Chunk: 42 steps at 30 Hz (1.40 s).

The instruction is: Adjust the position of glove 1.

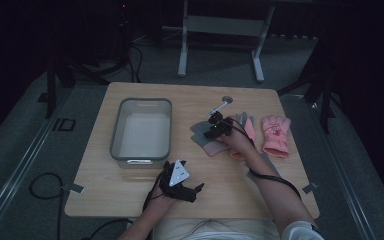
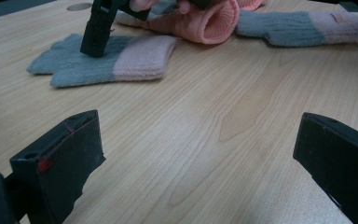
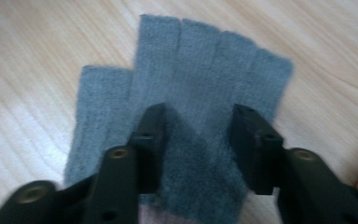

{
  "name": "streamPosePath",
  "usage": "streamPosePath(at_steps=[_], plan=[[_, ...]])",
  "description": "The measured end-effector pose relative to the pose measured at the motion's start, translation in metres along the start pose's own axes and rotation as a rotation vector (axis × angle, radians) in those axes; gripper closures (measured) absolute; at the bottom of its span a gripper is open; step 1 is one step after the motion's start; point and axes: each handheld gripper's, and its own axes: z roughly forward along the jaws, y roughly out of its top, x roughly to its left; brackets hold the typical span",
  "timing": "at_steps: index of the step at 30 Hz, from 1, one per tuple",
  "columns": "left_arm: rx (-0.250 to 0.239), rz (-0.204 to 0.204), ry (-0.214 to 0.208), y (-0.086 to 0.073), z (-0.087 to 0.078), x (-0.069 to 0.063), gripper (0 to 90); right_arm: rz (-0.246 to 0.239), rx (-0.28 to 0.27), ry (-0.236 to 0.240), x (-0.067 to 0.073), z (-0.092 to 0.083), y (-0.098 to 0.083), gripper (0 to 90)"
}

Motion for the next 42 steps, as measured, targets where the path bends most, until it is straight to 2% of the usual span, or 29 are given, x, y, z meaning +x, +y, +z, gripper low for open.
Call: streamPosePath(at_steps=[2, 3, 4, 5, 7, 8, 10, 12, 13, 17, 21, 24, 26, 28, 29, 30, 32, 37, 38, 40, 42], plan=[[-0.001, -0.002, 0.001, 0.000, 0.000, 0.000, 0.9, 0.006, 0.003, 0.022, 0.000, 0.000, 0.001, 69.9], [-0.001, -0.002, 0.001, 0.000, 0.000, 0.000, 0.9, 0.006, 0.003, 0.022, 0.000, 0.000, 0.001, 69.9], [0.000, -0.003, 0.001, 0.000, 0.000, 0.000, 0.9, 0.020, -0.002, 0.035, -0.001, 0.000, 0.001, 74.1], [0.000, -0.002, 0.002, 0.000, 0.000, 0.000, 0.9, 0.056, -0.007, 0.043, -0.002, 0.000, 0.000, 78.3], [-0.001, -0.002, 0.006, 0.000, 0.000, 0.000, 1.0, 0.090, 0.004, 0.040, 0.002, -0.004, 0.001, 79.5], [-0.001, -0.001, 0.008, 0.000, 0.000, 0.000, 1.0, 0.092, -0.005, 0.037, 0.006, -0.009, 0.001, 79.8], [-0.004, -0.001, 0.010, 0.000, -0.001, 0.000, 1.0, 0.119, -0.045, 0.030, 0.013, -0.026, 0.000, 80.0], [-0.005, -0.004, 0.011, 0.000, -0.001, 0.000, 0.9, 0.167, -0.109, 0.017, 0.021, -0.049, -0.003, 80.0], [-0.004, -0.003, 0.012, 0.000, -0.001, 0.000, 1.0, 0.169, -0.135, 0.000, 0.026, -0.061, -0.004, 80.1], [-0.009, -0.002, 0.019, -0.001, -0.001, 0.000, 0.9, 0.268, -0.265, -0.034, 0.047, -0.104, -0.020, 80.0], [-0.016, -0.001, 0.017, -0.001, -0.002, 0.000, 0.9, 0.350, -0.329, -0.102, 0.067, -0.122, -0.046, 80.1], [-0.020, 0.003, 0.017, -0.001, -0.002, 0.000, 0.9, 0.377, -0.314, -0.090, 0.081, -0.114, -0.063, 80.0], [-0.019, 0.004, 0.017, -0.001, -0.002, 0.000, 0.9, 0.395, -0.269, -0.088, 0.095, -0.098, -0.078, 80.0], [-0.019, 0.004, 0.017, -0.001, -0.002, 0.000, 0.9, 0.402, -0.255, -0.084, 0.099, -0.094, -0.083, 80.1], [-0.016, 0.007, 0.018, -0.001, -0.002, 0.000, 0.9, 0.417, -0.245, -0.083, 0.104, -0.087, -0.089, 80.0], [-0.017, 0.007, 0.019, -0.001, -0.002, 0.000, 0.9, 0.422, -0.201, -0.069, 0.111, -0.072, -0.097, 79.9], [-0.018, 0.006, 0.019, -0.001, -0.002, 0.000, 0.9, 0.432, -0.171, -0.073, 0.112, -0.060, -0.101, 79.4], [-0.015, 0.004, 0.014, -0.001, -0.002, 0.000, 1.0, 0.420, -0.173, -0.098, 0.115, -0.053, -0.103, 69.5], [-0.016, 0.002, 0.013, -0.001, -0.002, 0.000, 1.0, 0.429, -0.179, -0.102, 0.115, -0.053, -0.103, 68.0], [-0.015, 0.002, 0.014, -0.001, -0.002, 0.000, 0.9, 0.430, -0.179, -0.100, 0.115, -0.054, -0.102, 64.7], [-0.016, 0.002, 0.012, -0.001, -0.002, 0.000, 0.9, 0.421, -0.198, -0.079, 0.114, -0.062, -0.100, 60.7]])
